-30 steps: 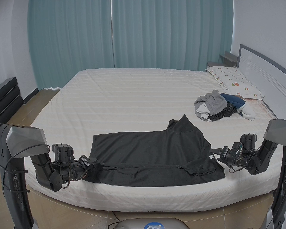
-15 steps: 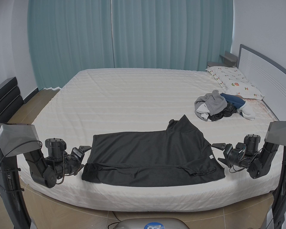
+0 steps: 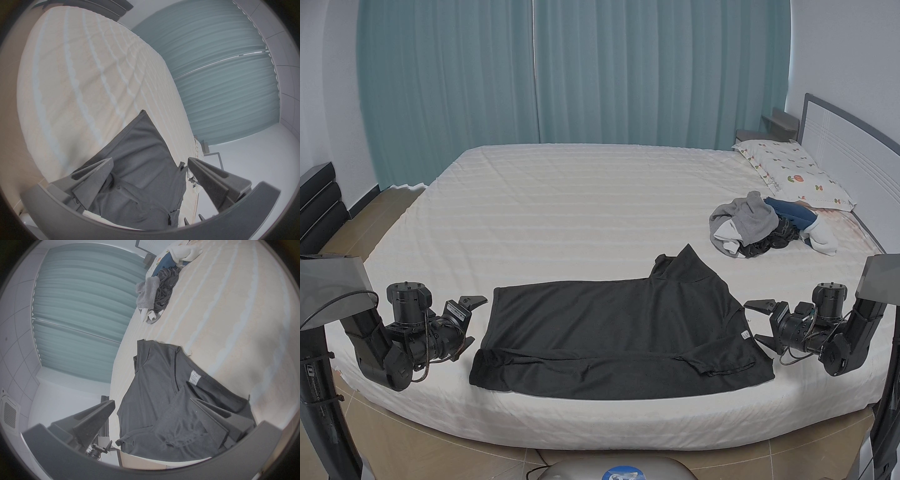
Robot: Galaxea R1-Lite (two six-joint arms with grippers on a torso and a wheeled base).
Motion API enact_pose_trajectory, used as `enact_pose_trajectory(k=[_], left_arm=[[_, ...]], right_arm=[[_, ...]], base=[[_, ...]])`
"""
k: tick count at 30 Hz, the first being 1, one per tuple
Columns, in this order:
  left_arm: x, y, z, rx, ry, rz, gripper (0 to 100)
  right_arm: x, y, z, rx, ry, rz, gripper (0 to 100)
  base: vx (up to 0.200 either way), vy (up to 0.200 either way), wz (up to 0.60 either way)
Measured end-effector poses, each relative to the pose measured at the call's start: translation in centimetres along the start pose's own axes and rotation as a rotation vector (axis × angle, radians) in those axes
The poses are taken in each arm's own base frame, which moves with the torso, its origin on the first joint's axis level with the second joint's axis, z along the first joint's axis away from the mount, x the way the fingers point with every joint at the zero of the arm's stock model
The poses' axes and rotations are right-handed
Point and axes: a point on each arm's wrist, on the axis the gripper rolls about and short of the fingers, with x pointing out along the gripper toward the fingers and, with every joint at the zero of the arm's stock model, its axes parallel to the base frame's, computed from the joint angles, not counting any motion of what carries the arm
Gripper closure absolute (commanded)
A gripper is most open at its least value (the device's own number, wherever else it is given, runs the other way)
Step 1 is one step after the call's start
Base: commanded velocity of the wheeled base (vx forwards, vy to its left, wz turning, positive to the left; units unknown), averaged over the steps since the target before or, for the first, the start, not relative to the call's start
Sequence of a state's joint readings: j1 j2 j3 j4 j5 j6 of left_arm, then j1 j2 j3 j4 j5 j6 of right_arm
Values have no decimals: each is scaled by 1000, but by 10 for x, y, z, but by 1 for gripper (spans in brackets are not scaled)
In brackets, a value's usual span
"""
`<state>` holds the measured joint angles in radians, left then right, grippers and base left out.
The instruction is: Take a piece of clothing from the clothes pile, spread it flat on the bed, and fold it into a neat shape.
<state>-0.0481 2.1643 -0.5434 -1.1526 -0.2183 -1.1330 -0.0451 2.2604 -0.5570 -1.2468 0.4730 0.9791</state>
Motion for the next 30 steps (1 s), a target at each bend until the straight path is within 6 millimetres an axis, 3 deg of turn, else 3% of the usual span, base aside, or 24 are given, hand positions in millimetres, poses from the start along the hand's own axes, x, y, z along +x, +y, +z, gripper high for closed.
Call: enact_pose_trajectory(k=[6, 17, 30], left_arm=[[-3, 1, -2, 19, 5, 6, 0], [-16, 9, -24, 296, 71, 114, 0], [0, 15, -48, 398, 84, 184, 0]], right_arm=[[0, -2, -1, 5, 25, 9, 0], [1, -6, -4, 8, 37, -2, 0], [3, -6, -7, -7, 39, 7, 0]], base=[[0, 0, 0], [0, 0, 0], [0, 0, 0]])
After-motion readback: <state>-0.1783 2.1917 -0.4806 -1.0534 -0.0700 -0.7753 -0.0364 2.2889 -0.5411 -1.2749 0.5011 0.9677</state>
